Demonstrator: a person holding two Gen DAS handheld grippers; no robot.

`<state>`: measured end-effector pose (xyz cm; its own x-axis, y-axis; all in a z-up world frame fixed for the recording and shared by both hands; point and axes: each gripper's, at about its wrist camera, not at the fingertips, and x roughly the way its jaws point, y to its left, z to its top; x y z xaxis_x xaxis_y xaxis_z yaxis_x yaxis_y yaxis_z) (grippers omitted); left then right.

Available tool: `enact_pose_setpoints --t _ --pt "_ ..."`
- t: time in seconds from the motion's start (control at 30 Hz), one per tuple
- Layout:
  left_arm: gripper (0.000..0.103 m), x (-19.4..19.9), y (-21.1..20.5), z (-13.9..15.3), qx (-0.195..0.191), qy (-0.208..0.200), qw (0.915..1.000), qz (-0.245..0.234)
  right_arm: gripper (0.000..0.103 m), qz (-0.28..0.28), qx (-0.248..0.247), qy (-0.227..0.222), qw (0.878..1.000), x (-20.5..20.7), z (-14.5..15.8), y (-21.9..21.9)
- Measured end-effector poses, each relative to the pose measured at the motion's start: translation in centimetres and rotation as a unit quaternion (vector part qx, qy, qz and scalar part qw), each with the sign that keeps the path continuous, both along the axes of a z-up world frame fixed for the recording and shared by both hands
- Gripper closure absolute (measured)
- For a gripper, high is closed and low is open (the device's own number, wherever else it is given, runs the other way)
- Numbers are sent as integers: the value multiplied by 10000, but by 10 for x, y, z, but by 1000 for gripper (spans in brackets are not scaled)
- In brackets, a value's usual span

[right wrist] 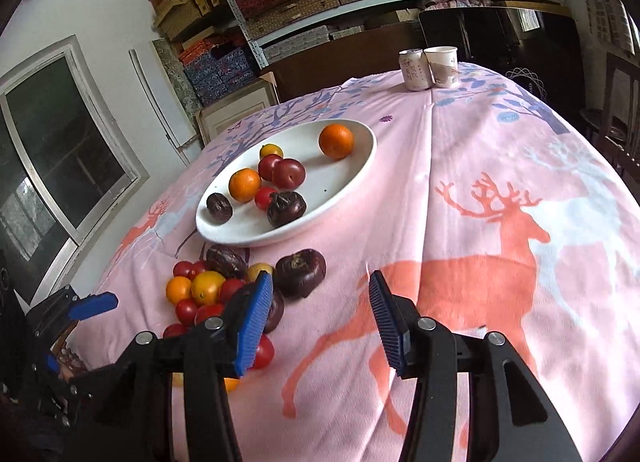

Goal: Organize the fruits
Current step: 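Carry the pale yellow apple to the plate with the left tool while the right tool carries an orange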

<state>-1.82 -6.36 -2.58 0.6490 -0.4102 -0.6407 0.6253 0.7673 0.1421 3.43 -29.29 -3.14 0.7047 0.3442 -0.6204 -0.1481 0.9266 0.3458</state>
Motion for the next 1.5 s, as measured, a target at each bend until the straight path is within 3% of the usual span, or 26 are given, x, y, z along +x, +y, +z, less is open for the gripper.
enact_pose_setpoints --t 0.07,0.17,0.47,0.5,0.6,0.77,0.97,1.13,1.37,1.5 --pt "59 0 -9 -12 173 124 9998 -4 53 7 22 39 10000 -5 -3 2" --pt "70 7 -16 -26 204 276 9994 24 52 28 24 64 10000 -12 -5 5" --pt "68 11 -26 -36 185 84 9998 54 52 77 74 163 9998 -22 -10 6" --pt "73 11 -24 -35 168 74 9998 84 52 128 62 181 9997 -23 -10 8" --pt "73 13 -13 -29 -114 319 9993 183 52 403 -49 234 9989 -26 -12 21" --pt "73 7 15 -3 -548 148 9975 416 53 1071 -321 280 9933 -38 -16 55" --pt "73 20 37 4 -684 250 9940 820 53 1331 -368 381 9897 -31 -21 80" --pt "73 25 37 0 -694 344 9934 846 64 1266 -346 373 9906 -22 -26 89" --pt "73 36 40 15 -849 246 9929 790 64 1270 183 61 9917 -21 8 64" --pt "73 67 31 27 -883 202 9930 752 64 863 9 -251 9959 12 35 45"
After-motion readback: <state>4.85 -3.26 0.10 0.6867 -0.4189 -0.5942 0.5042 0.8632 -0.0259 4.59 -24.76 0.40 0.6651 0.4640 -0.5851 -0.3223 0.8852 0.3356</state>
